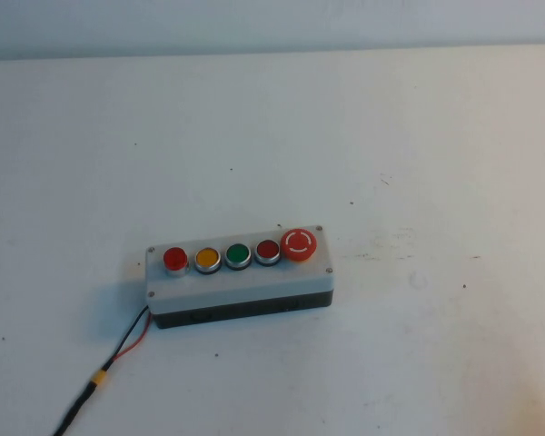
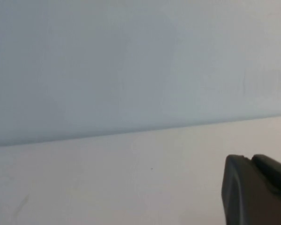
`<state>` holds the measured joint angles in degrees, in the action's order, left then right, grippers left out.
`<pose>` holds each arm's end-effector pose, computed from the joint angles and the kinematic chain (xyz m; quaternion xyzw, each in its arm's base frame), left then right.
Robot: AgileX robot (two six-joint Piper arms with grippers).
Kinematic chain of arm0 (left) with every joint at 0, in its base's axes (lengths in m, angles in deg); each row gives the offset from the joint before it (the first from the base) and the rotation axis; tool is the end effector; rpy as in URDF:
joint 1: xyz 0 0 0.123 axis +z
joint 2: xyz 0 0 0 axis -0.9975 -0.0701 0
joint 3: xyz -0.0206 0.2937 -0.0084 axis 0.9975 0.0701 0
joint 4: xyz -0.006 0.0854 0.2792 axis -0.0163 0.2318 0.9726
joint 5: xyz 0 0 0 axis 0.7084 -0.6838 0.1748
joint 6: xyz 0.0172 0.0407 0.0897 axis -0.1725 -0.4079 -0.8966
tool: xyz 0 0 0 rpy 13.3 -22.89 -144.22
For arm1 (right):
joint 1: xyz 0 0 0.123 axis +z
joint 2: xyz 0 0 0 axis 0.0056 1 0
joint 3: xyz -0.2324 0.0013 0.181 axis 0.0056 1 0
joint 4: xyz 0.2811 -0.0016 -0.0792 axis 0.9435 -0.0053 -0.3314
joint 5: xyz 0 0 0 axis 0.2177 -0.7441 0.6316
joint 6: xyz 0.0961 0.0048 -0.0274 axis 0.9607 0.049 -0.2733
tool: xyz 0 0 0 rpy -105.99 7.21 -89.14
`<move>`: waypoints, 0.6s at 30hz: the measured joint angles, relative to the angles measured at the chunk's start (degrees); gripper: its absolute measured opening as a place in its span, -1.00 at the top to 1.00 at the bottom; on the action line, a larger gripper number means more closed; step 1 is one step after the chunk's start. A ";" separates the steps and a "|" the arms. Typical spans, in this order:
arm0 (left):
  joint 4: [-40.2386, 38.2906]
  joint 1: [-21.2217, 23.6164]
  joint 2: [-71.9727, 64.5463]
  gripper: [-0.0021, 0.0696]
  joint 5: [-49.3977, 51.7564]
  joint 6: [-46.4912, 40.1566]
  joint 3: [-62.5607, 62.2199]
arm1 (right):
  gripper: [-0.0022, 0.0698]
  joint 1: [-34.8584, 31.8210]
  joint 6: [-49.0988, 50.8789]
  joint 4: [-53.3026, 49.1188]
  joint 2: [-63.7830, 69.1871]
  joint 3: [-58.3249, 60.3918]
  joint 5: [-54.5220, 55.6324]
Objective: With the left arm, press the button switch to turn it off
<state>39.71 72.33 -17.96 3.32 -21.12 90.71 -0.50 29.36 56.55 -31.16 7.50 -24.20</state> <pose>0.1062 -0.0223 0.2092 0.1061 0.6556 -0.0330 0.7469 0.0933 0.0070 0.1726 -0.0088 0.7912 0.0375 0.6104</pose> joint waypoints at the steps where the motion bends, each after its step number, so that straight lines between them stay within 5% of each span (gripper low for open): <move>1: 0.44 1.63 1.97 0.95 1.49 -0.09 0.00 | 0.98 0.00 0.00 0.00 0.00 0.00 0.00; 6: 1.43 6.57 9.05 0.95 15.84 1.24 0.00 | 0.98 0.00 0.00 0.00 0.00 0.00 0.00; 12: 3.45 7.04 9.31 0.95 30.19 5.66 0.09 | 0.98 0.00 0.00 0.00 0.00 0.00 -0.03; 18: 4.27 7.04 9.40 0.95 34.38 6.03 0.09 | 0.98 0.00 0.00 0.00 0.00 0.00 -0.03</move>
